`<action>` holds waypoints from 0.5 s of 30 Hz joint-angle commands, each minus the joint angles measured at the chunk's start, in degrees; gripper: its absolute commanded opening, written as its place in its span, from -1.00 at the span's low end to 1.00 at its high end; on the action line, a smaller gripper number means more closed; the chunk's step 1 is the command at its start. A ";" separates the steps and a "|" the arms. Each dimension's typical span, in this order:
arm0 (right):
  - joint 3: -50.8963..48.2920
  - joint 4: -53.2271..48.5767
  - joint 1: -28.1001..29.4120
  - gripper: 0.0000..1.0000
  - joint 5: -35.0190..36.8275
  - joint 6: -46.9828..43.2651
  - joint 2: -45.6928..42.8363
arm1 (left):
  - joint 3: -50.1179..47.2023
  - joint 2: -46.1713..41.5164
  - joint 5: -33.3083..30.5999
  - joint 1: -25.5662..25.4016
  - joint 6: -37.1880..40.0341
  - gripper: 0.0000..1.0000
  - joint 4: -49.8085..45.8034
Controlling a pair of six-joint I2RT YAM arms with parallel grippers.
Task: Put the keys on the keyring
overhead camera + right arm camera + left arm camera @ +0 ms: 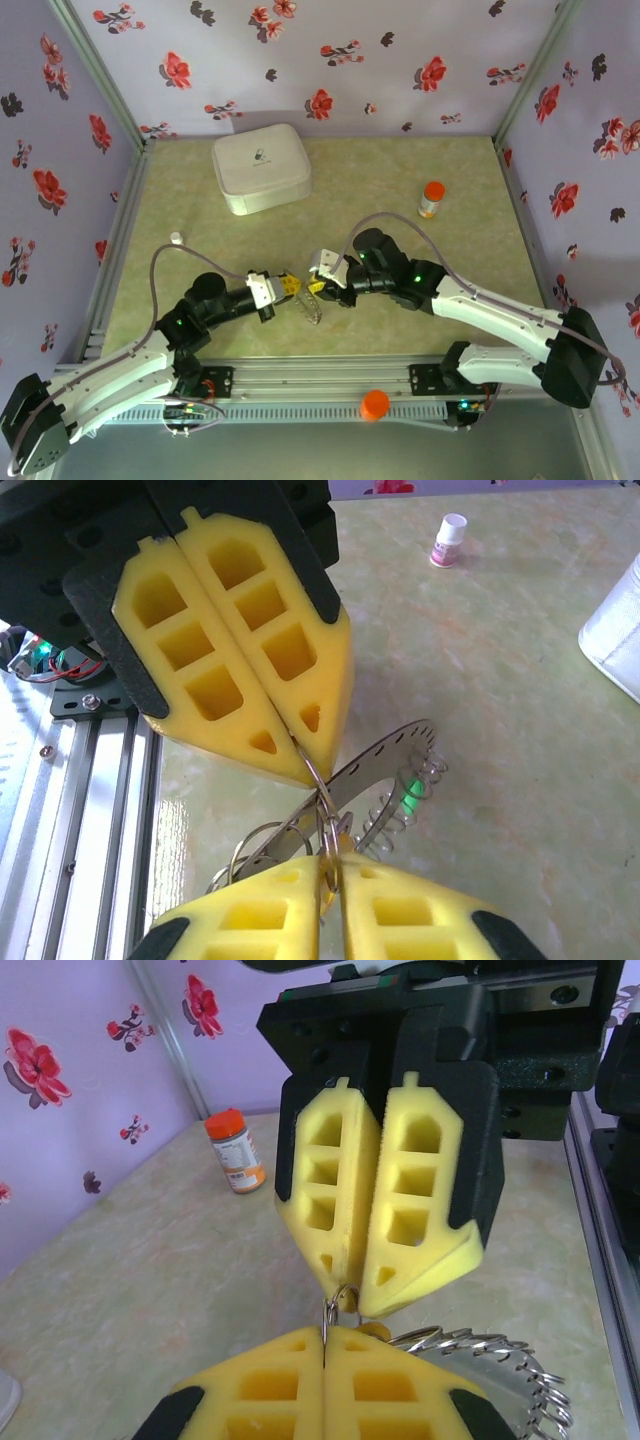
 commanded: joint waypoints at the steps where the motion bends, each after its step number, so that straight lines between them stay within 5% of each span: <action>1: 1.89 0.66 -0.30 -0.81 -1.37 -0.50 0.29 | 0.99 -0.27 1.33 -0.47 1.19 -1.00 2.70; 15: -0.72 1.61 -0.34 -0.95 -1.13 0.11 2.19 | -0.14 -1.19 3.18 -0.49 -3.05 -1.00 12.41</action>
